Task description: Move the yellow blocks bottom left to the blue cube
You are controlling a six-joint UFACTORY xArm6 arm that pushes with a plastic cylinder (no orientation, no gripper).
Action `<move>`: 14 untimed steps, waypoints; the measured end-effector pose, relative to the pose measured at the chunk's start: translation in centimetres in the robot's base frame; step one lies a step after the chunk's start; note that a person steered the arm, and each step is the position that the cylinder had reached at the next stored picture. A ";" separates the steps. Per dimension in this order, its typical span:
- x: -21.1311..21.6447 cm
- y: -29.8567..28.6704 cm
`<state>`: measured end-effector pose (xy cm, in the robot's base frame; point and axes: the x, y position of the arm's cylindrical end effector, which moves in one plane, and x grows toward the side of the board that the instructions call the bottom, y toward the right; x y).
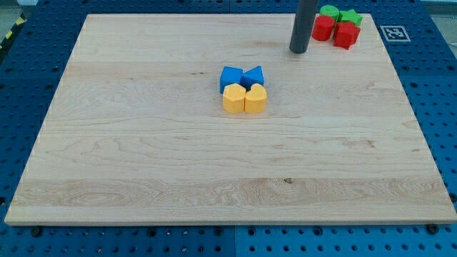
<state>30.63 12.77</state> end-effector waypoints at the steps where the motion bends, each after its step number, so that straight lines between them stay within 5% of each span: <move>1: 0.2 0.0; 4: 7.3 -0.9; 9: 12.7 -1.8; 14: 15.8 -18.8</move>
<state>46.41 -6.02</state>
